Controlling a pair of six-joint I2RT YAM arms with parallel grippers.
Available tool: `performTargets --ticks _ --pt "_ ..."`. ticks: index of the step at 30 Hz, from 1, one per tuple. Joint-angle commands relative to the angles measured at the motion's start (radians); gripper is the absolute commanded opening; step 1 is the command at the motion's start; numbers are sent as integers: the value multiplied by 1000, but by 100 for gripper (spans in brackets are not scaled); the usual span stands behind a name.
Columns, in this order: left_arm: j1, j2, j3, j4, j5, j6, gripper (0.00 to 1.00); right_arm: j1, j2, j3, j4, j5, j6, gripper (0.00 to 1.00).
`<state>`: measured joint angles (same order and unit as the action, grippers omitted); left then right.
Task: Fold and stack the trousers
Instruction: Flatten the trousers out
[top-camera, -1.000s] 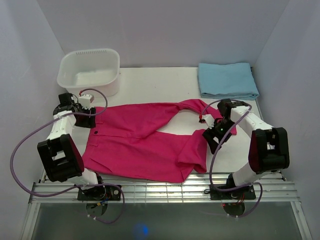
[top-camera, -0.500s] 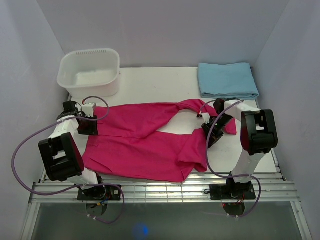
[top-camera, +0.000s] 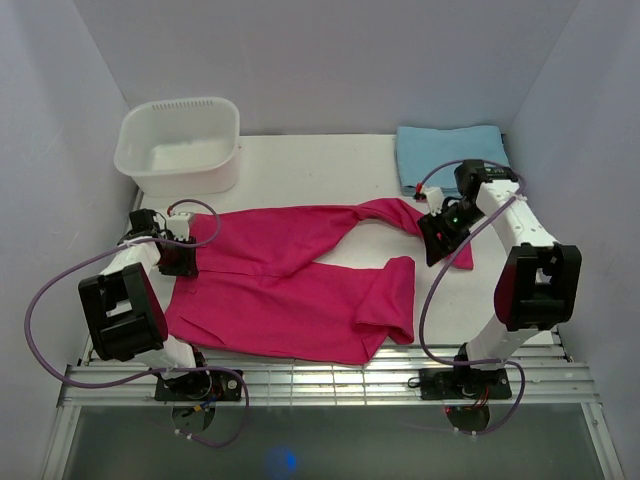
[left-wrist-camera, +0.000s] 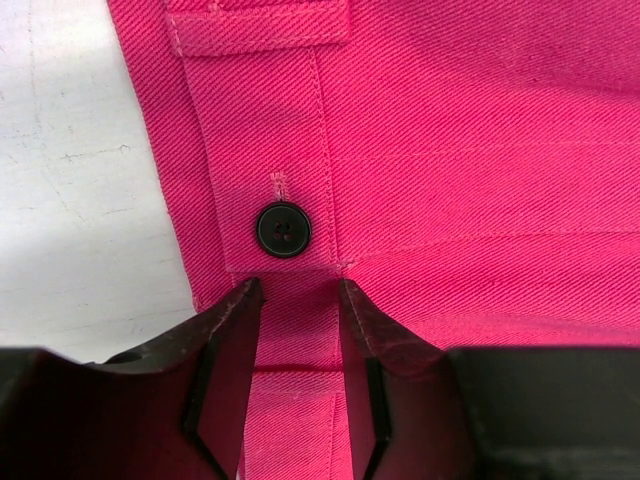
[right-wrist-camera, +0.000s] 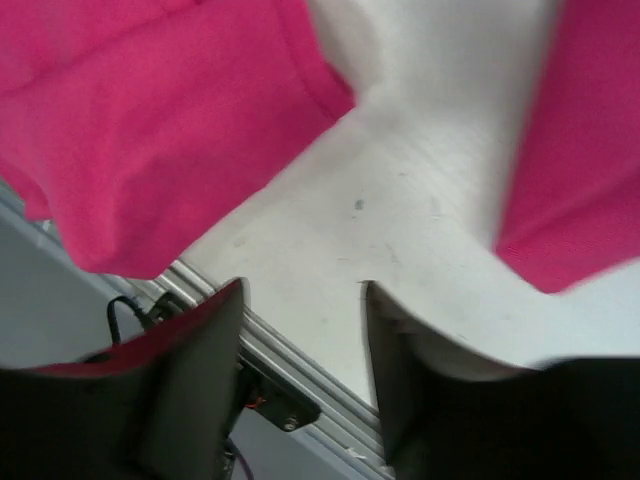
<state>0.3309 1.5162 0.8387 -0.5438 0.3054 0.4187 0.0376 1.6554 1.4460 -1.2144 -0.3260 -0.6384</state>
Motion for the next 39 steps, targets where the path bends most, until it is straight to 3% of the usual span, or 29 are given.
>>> performTargets --ticks 1,5,9,19,20,21,23,29,34,39 --pt "0 -44 -12 19 28 9 48 34 33 -186 -44 -87 58 65" --pt "0 -51 -9 15 32 11 50 54 12 -373 146 -88 109 83" --pt "0 -50 -7 5 57 -12 51 59 33 -430 258 -201 112 85" --pt "0 -39 10 2 47 -31 51 77 198 -441 372 -326 180 54" --pt "0 -37 11 4 41 -31 51 77 207 -443 380 -327 181 48" --pt "0 -34 11 4 38 -31 51 76 207 -440 375 -326 180 26" --pt "0 -31 13 4 37 -28 51 73 173 -424 327 -296 158 8" --pt "0 -16 -12 28 21 -18 48 45 -6 -337 172 -150 103 8" --pt "0 -25 -52 62 12 2 47 83 0 -169 92 66 167 8" --pt "0 -39 -64 67 0 8 46 359 47 -144 173 221 218 8"
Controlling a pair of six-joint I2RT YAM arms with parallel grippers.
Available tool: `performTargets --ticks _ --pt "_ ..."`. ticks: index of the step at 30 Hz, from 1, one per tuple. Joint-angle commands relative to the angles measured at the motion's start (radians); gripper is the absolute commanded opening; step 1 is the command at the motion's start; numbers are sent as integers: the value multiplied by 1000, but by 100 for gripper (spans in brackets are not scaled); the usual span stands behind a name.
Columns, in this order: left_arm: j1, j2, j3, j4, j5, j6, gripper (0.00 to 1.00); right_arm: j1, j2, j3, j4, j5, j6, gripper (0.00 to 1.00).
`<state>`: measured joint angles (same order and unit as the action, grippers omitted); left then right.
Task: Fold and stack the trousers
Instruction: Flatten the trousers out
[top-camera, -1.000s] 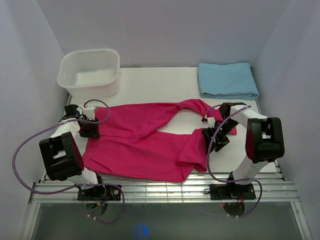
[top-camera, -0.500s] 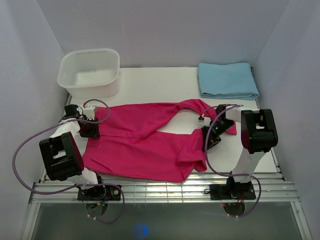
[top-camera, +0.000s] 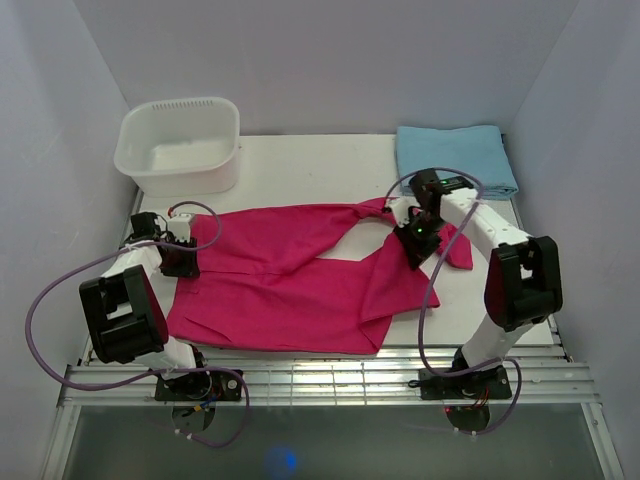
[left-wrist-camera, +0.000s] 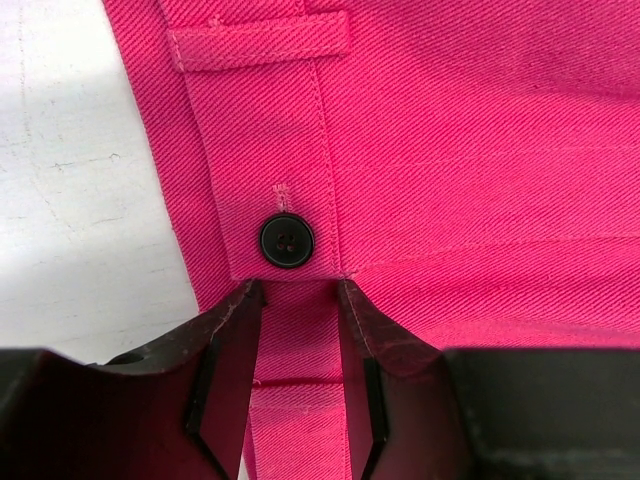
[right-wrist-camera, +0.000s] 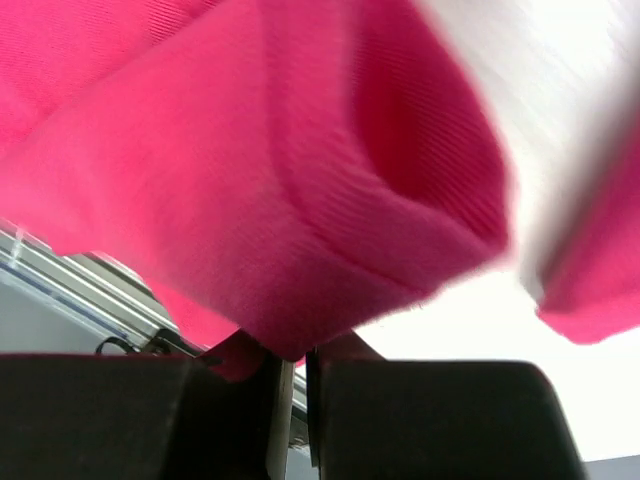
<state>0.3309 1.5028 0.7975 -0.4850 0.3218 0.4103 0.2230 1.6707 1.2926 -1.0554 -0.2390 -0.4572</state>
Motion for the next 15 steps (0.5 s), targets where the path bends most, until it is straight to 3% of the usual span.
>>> performTargets --ticks 1,5,8,10,12,15 --pt "0 -30 -21 3 -17 19 46 211 49 19 24 116 40 8" --pt "0 -52 -12 -4 -20 9 46 387 148 140 46 53 55 12" --pt "0 -53 5 -15 -15 -22 46 499 237 185 64 -20 84 34" --pt "2 -56 15 -30 -9 -30 46 567 254 159 72 -118 118 57" --pt "5 -65 28 -33 -3 -30 46 602 230 117 96 -192 120 60" --pt "3 -55 51 -44 8 -27 46 598 126 24 147 -153 97 73"
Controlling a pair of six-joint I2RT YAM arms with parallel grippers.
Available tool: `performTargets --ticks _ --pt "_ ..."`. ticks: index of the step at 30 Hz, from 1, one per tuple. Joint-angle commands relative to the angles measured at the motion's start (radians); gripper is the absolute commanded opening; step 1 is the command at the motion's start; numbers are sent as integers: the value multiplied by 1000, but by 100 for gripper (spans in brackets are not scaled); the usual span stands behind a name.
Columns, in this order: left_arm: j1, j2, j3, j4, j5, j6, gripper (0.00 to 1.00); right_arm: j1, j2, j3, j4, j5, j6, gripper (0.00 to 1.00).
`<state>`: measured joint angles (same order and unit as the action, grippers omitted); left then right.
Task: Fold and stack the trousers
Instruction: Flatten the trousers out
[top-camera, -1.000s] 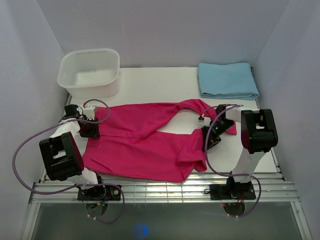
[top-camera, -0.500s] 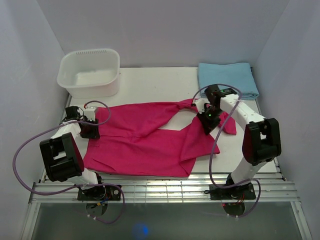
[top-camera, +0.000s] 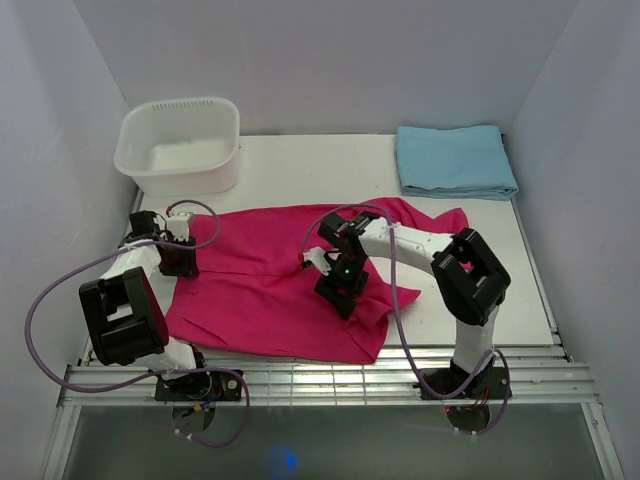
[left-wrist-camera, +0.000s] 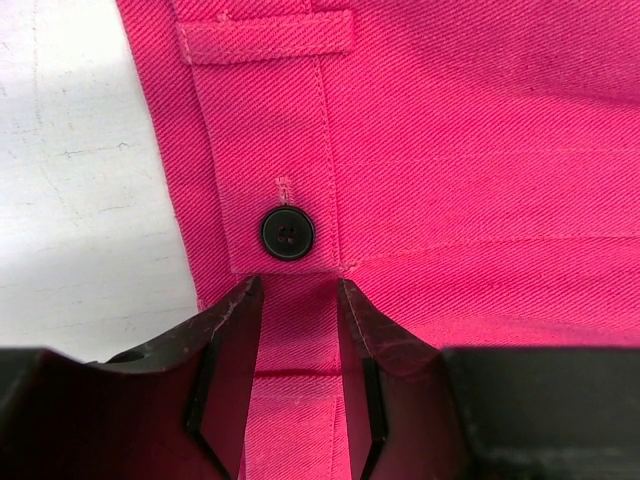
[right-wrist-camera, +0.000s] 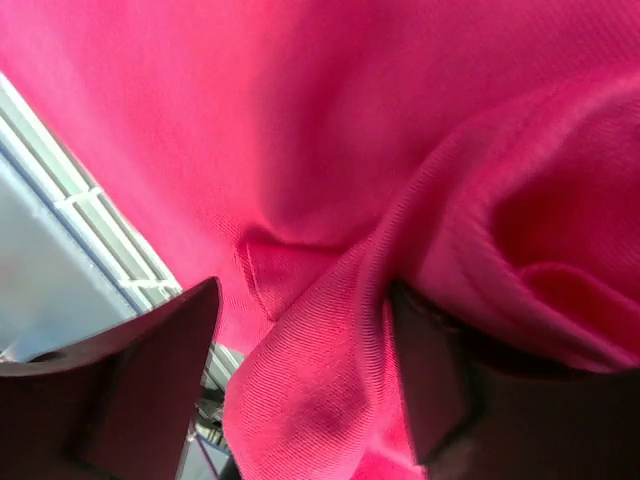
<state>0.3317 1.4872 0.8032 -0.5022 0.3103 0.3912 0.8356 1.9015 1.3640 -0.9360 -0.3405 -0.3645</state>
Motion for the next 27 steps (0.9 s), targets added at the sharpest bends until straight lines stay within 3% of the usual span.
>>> performTargets --ticks 1,5,6,9,12,14,17,27 --pt "3 -33 51 -30 27 -9 46 -23 -134 -74 32 -31 -2 78" --pt "3 -15 62 -35 36 -17 46 -177 -307 -109 31 -48 -56 86" --pt "3 -15 60 -33 36 -17 46 -276 -327 -112 26 -84 -68 86" --pt "3 -16 53 -33 42 -20 46 -461 -361 -128 20 -104 -108 75" --pt "3 -18 51 -30 35 -17 46 -541 -331 -180 -7 -30 -136 60" --pt "3 -15 56 -32 32 -14 46 -555 -314 -232 9 -3 -131 49" --pt "4 -16 63 -30 29 -17 46 -555 -312 -334 81 47 -120 47" --pt "3 -24 59 -24 32 -34 48 -406 -334 -559 364 274 -80 57"
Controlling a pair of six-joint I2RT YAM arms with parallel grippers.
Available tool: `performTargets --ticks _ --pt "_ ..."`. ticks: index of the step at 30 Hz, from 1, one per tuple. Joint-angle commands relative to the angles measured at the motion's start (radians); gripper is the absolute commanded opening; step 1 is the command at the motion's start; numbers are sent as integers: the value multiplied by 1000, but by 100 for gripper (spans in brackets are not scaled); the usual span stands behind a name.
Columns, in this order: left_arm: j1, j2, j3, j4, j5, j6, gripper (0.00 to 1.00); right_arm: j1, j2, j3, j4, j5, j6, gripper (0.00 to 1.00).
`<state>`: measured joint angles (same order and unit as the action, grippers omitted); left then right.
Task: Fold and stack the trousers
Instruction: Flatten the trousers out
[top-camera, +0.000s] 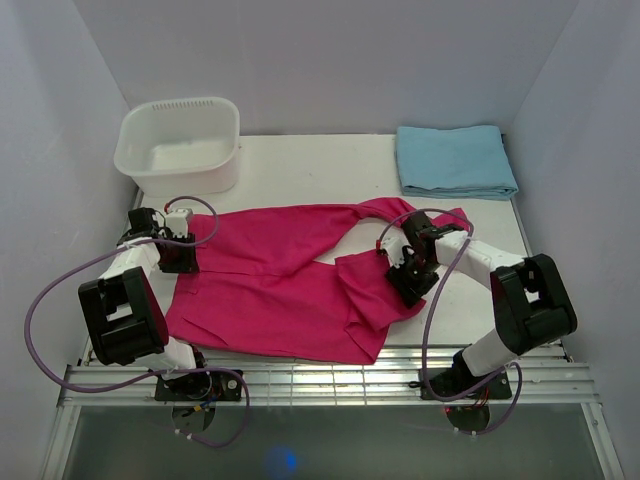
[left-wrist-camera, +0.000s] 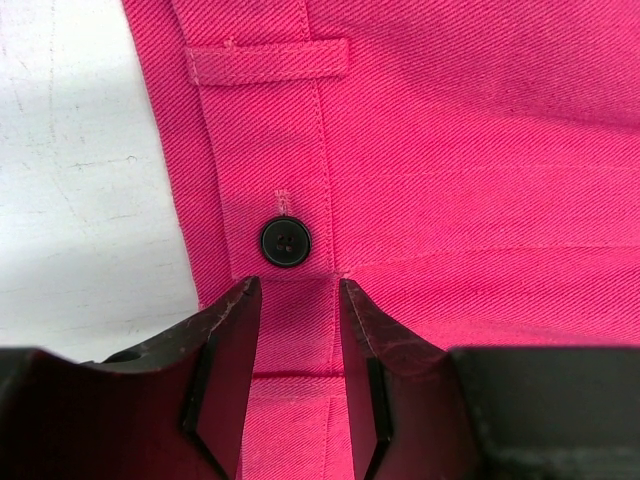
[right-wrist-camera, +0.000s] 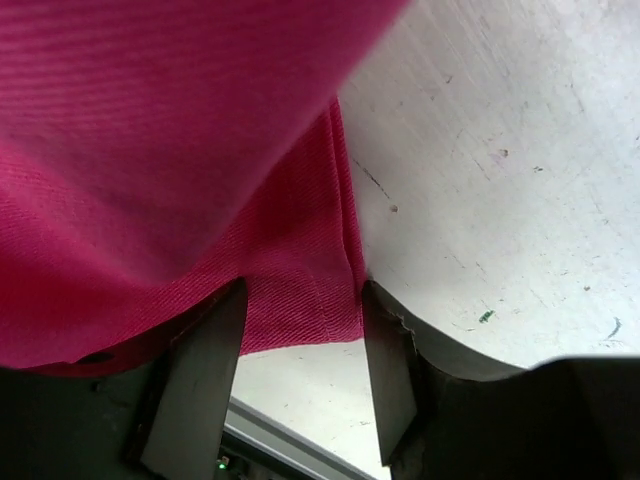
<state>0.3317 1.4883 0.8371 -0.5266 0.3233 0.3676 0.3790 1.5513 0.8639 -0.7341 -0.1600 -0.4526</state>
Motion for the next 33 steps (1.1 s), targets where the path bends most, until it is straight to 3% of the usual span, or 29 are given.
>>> performTargets --ticks 1,2,4,7,9,14,19,23,28,29,30,33 --pt "4 -26 25 0 19 -10 48 66 21 -74 185 108 17 57" --pt "3 -26 23 2 13 -10 48 83 36 -81 194 123 20 56" --pt "3 -28 22 5 7 -7 48 113 50 -100 217 201 22 41" --pt "3 -26 14 14 -18 2 48 107 62 -138 246 315 -3 8" --pt "3 -19 10 25 -45 10 47 56 17 -170 230 341 -32 8" --pt "9 6 -10 45 -122 22 39 -139 -198 -210 180 385 -159 8" --pt "26 39 -16 68 -176 40 22 -382 -357 -290 142 424 -345 8" --pt "56 66 5 71 -197 47 2 -634 -392 -327 145 428 -492 8" --pt "90 58 52 59 -185 76 0 -828 -356 -299 128 416 -650 8" --pt "99 46 62 48 -169 80 0 -871 -346 -266 105 412 -681 11" --pt "101 38 72 42 -164 83 0 -887 -332 -244 92 401 -687 27" --pt "102 -8 123 -9 -89 109 8 -914 -274 -108 21 337 -660 52"
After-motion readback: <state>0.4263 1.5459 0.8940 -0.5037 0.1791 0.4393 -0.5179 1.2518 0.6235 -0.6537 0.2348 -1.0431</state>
